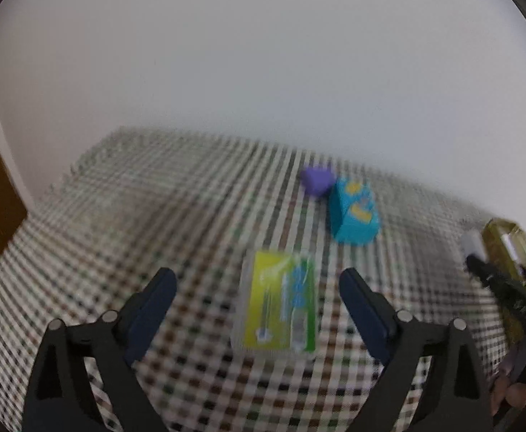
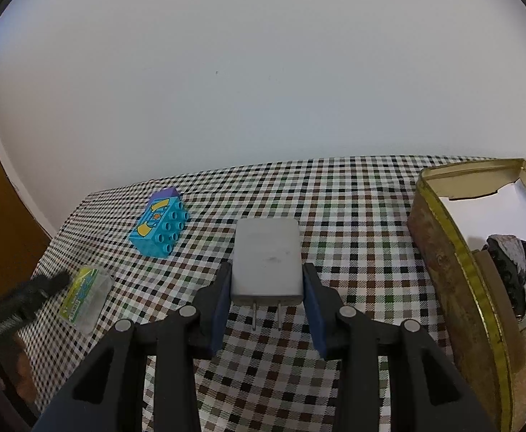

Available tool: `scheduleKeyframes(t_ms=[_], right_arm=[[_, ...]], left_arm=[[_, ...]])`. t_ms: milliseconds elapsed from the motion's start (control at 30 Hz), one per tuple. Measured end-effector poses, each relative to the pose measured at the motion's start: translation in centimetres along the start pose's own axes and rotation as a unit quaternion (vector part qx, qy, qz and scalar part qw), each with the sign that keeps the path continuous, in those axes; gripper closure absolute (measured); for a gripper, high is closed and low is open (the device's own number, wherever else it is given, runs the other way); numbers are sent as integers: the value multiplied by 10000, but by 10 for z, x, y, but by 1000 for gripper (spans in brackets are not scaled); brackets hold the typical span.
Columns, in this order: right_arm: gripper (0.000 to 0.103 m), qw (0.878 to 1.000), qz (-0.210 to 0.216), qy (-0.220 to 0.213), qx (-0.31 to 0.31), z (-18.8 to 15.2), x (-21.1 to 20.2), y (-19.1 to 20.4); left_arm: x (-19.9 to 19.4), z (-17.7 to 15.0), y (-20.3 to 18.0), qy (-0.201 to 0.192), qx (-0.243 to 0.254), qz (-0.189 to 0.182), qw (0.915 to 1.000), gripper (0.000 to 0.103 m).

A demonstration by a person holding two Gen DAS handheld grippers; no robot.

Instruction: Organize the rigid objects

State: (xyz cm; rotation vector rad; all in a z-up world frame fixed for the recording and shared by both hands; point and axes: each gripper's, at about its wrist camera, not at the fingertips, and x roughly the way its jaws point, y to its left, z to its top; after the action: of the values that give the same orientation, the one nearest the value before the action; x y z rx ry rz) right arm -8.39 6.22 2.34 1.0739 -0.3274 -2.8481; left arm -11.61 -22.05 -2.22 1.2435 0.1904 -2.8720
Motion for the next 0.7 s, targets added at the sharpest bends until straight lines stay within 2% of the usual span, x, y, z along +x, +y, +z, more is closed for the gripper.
scheduleKeyframes(t_ms=[33,167,200,233,267,300,467,700], right_arm=[[63,10000,6,0,4,0,-4,-2],[63,10000,15,-55,-9,1,-6,0],[63,10000,18,-59,-12,0,-6,0],[63,10000,21,-56,-13,0,-6,0],[63,10000,33,-47,-12,0,-9,-2],[63,10000,37,-41,-10,0,-11,-3],[63,9999,78,-78,-2,-3,-9,-1],[63,9981,544,-295,-8,-4,-31,-6]], left_arm=[[8,-2,-3,134,63,138,9998,11],[22,-8,-17,272,456,381,9979,14],[27,-9,-21,315,593,505,9965,22],[31,-9,-22,429,642,551,9955,25],[28,-10,-18,396,556,316,9972,44],[28,-10,-16,406,505,183,9977,49],[25,-7,-11,337,491,186,9981,50],[-6,-6,-16,-397,86,97,9991,50]])
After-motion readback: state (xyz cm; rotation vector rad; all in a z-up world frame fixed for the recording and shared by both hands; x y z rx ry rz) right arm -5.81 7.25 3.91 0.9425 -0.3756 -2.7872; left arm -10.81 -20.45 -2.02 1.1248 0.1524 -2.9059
